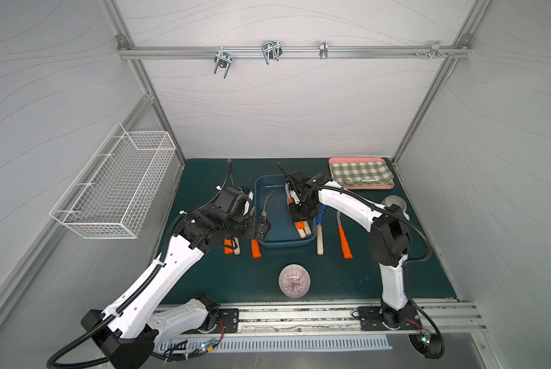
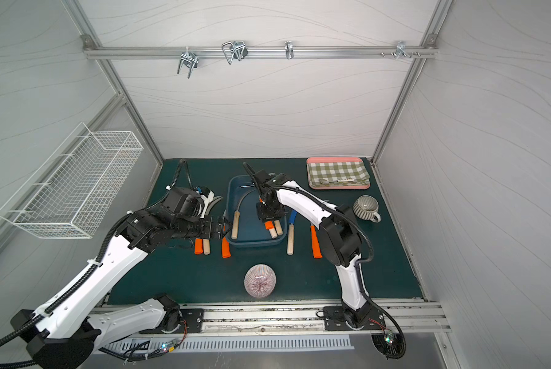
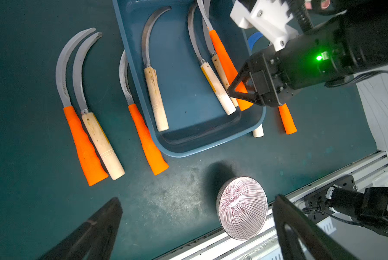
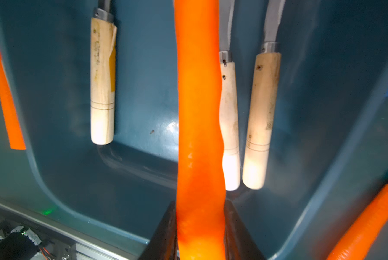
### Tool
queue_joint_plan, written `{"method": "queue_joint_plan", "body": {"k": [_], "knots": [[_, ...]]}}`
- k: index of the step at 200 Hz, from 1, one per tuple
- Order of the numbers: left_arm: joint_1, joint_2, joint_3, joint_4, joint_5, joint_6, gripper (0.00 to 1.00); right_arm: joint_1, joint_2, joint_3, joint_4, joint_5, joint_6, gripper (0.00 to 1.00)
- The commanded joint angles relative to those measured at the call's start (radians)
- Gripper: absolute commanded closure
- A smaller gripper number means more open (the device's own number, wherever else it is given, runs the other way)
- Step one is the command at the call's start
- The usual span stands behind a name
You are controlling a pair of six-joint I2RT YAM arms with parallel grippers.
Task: Put small sickles into storage boxes
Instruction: Place the sickle in the storage box.
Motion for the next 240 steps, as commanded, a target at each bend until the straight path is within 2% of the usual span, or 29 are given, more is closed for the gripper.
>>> {"method": "queue_joint_plan", "body": {"k": [1, 81, 175, 202, 219, 240], "knots": [[0.009, -0.028, 0.001, -0.019, 0.007, -0.014, 0.01, 0.006, 0.038, 0.016, 0.035, -0.029, 0.019, 0.93], [0.026, -0.019, -0.023, -0.026, 0.016, -0.004, 0.01, 0.014, 0.14, 0.05, 0.071, -0.066, 0.028, 0.92], [0.037, -0.04, -0.06, -0.028, 0.024, -0.007, 0.01, 0.067, 0.131, 0.04, 0.075, -0.088, 0.057, 0.92], [0.038, -0.053, -0.071, -0.031, 0.024, -0.007, 0.01, 0.067, 0.142, 0.043, 0.078, -0.088, 0.066, 0.9], [0.038, -0.054, -0.07, -0.034, 0.025, -0.003, 0.01, 0.065, 0.156, 0.056, 0.081, -0.101, 0.064, 0.81], [0.041, -0.052, -0.066, -0.032, 0.027, 0.003, 0.01, 0.052, 0.148, 0.056, 0.094, -0.139, 0.074, 0.57]]}}
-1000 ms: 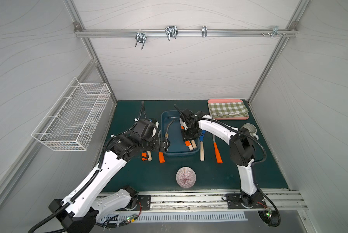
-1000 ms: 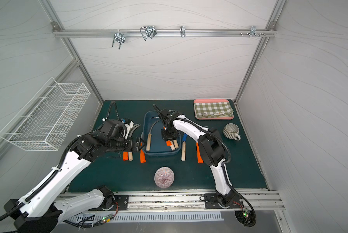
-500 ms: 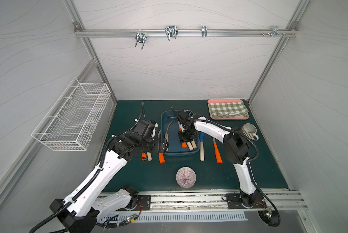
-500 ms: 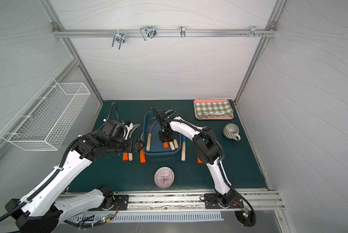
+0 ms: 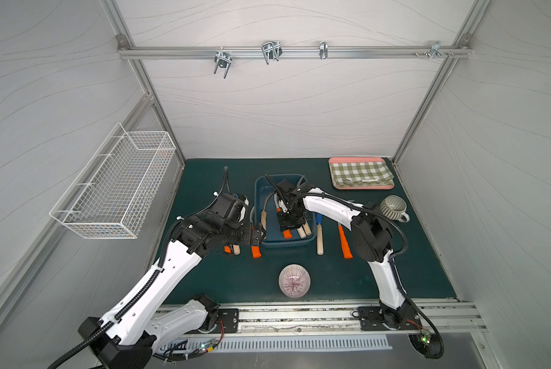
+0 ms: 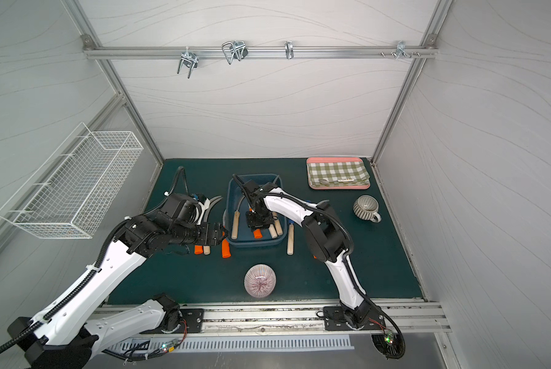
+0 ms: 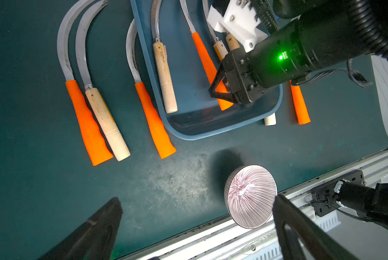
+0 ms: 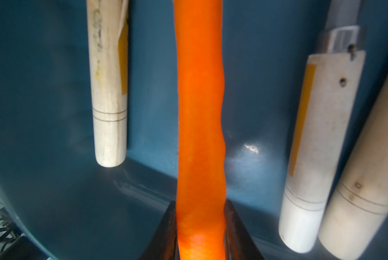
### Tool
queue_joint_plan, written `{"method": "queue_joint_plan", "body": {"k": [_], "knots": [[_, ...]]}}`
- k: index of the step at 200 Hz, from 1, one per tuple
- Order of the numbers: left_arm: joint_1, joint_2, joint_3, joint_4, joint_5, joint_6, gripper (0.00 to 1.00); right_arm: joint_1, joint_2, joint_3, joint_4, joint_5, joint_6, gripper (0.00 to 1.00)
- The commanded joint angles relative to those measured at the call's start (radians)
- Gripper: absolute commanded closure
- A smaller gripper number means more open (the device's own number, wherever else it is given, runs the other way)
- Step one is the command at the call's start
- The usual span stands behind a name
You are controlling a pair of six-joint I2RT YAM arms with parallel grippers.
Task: Put small sickles into storage boxes
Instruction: Place the sickle in the storage box.
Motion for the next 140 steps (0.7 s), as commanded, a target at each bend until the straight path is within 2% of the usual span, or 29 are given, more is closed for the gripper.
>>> {"method": "queue_joint_plan", "body": {"k": [1, 15, 55, 76, 91, 140], "knots": [[0.008, -0.01, 0.009, 0.001, 0.007, 0.007, 0.01, -0.01, 0.008, 0.026, 0.009, -0.043, 0.02, 0.56], [0.007, -0.005, 0.011, 0.008, 0.01, 0.01, 0.01, -0.023, -0.01, 0.024, 0.011, -0.05, 0.023, 0.44], [0.007, 0.028, 0.025, 0.039, 0.033, 0.007, 0.01, -0.1, -0.068, 0.022, -0.022, -0.043, -0.002, 0.17], [0.007, 0.041, 0.03, 0.053, 0.039, 0.006, 0.01, -0.148, -0.08, 0.02, -0.041, -0.022, -0.03, 0.11], [0.008, 0.048, 0.028, 0.06, 0.042, 0.006, 0.01, -0.179, -0.075, 0.022, -0.047, -0.014, -0.046, 0.01], [0.007, 0.066, 0.022, 0.076, 0.044, 0.003, 0.01, -0.206, -0.005, 0.077, -0.059, -0.003, -0.097, 0.01]]}}
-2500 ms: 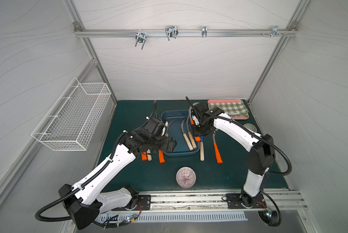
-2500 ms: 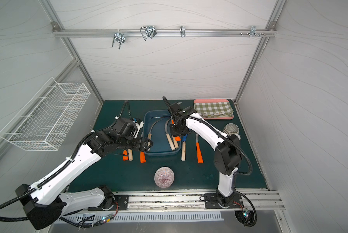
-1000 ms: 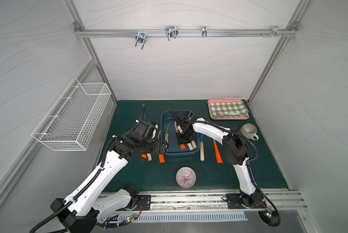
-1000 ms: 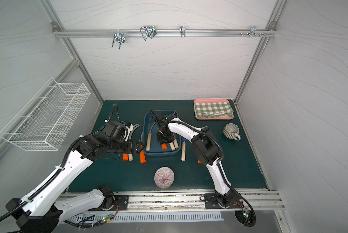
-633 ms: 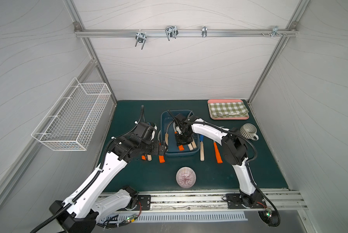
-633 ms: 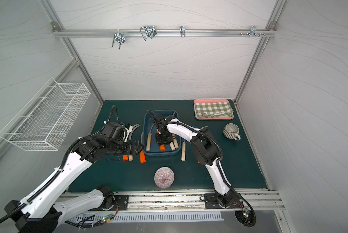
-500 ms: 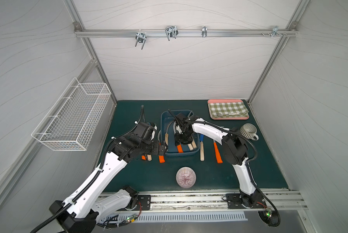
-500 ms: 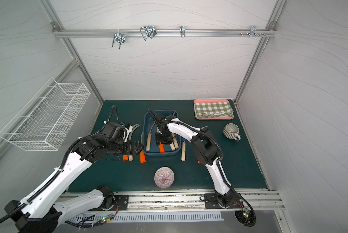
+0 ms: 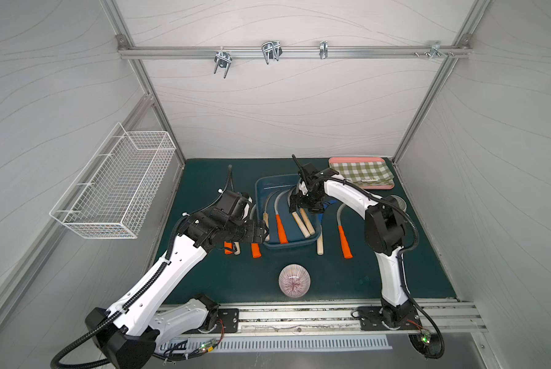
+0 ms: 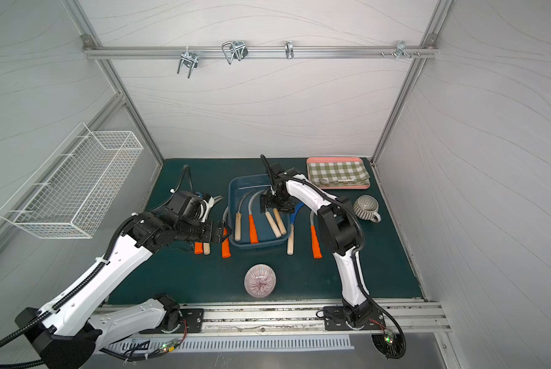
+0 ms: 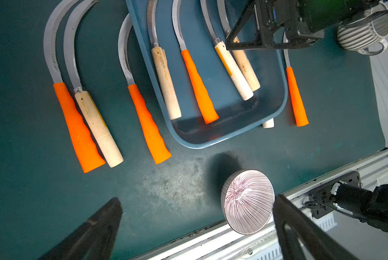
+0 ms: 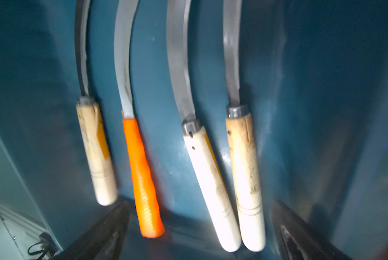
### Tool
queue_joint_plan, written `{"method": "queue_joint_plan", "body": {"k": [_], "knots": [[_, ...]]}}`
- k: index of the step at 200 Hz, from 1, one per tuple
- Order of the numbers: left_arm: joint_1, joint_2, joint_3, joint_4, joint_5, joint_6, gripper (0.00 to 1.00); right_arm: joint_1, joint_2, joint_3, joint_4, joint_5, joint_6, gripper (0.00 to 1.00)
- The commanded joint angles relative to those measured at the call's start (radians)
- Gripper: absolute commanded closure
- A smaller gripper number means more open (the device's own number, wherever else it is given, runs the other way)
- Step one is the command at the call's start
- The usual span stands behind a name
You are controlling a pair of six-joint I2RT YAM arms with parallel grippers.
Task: Put small sickles into storage boxes
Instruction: Place the sickle in the storage box, then adjust the sickle in the storage box.
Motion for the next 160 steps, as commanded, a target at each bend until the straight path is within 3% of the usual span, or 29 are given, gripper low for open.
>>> {"method": "queue_joint_plan", "body": {"k": [1, 99, 160], "knots": [[0.002, 0.011, 0.022, 0.032, 0.011, 0.003, 0.01, 0.008, 0.033, 0.047, -0.046, 0.019, -0.043, 0.01], [0.003, 0.046, 0.046, 0.017, 0.011, 0.003, 0.01, 0.084, 0.117, 0.036, -0.018, 0.128, -0.082, 0.01], [0.003, 0.061, 0.059, 0.006, 0.014, 0.002, 0.01, 0.1, 0.114, -0.004, 0.018, 0.084, -0.079, 0.01]]}}
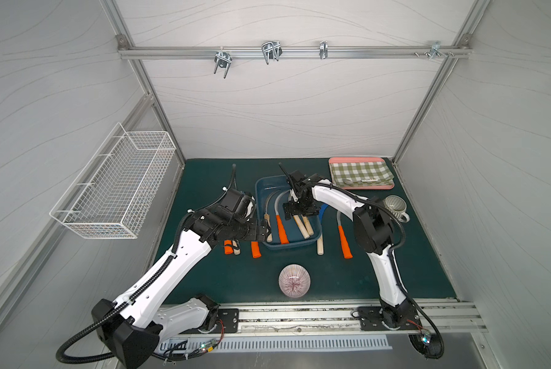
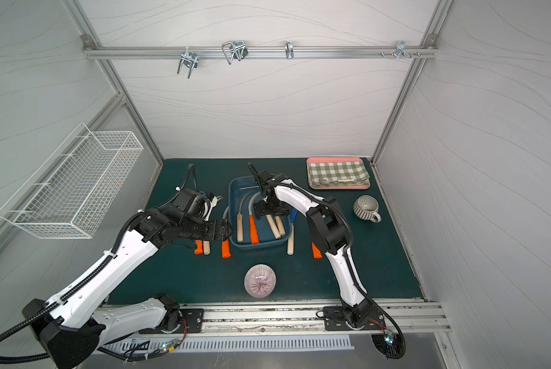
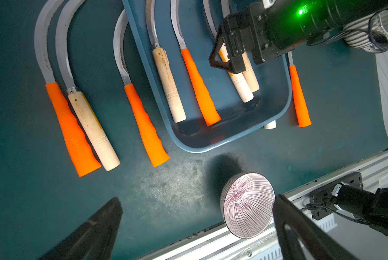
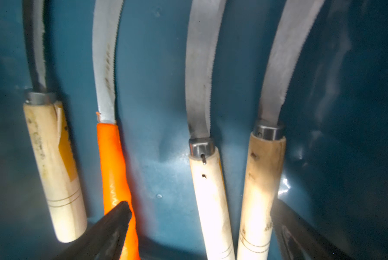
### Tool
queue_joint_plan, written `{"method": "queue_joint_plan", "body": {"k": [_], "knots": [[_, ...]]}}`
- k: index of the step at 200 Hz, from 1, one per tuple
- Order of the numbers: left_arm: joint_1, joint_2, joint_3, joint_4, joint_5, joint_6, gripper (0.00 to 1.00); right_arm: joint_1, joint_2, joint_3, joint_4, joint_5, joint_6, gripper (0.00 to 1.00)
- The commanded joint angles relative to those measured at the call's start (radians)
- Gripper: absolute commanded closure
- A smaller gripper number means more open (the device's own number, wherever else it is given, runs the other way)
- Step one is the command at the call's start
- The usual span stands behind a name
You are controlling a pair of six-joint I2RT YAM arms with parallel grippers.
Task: Put small sickles into storage boxes
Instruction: Adjust the sickle in the storage box.
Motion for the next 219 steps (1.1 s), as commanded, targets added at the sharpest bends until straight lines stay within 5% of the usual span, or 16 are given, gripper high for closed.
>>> {"method": "queue_joint_plan", "body": {"k": [1, 75, 142, 219], "knots": [[0.002, 0.013, 0.051, -0.005, 0.003, 0.001, 0.01, 0.015, 0.024, -0.032, 0.012, -0.05, -0.007, 0.01], [0.003, 0.031, 0.069, 0.004, 0.025, -0.02, 0.01, 0.036, -0.054, -0.059, 0.025, -0.151, -0.017, 0.01], [0.003, 0.041, 0.058, 0.031, 0.048, -0.043, 0.01, 0.032, -0.1, -0.054, -0.057, 0.042, -0.04, 0.01], [0.003, 0.067, 0.088, -0.005, -0.031, -0.034, 0.01, 0.029, -0.146, -0.009, -0.087, 0.055, -0.068, 0.01]]}}
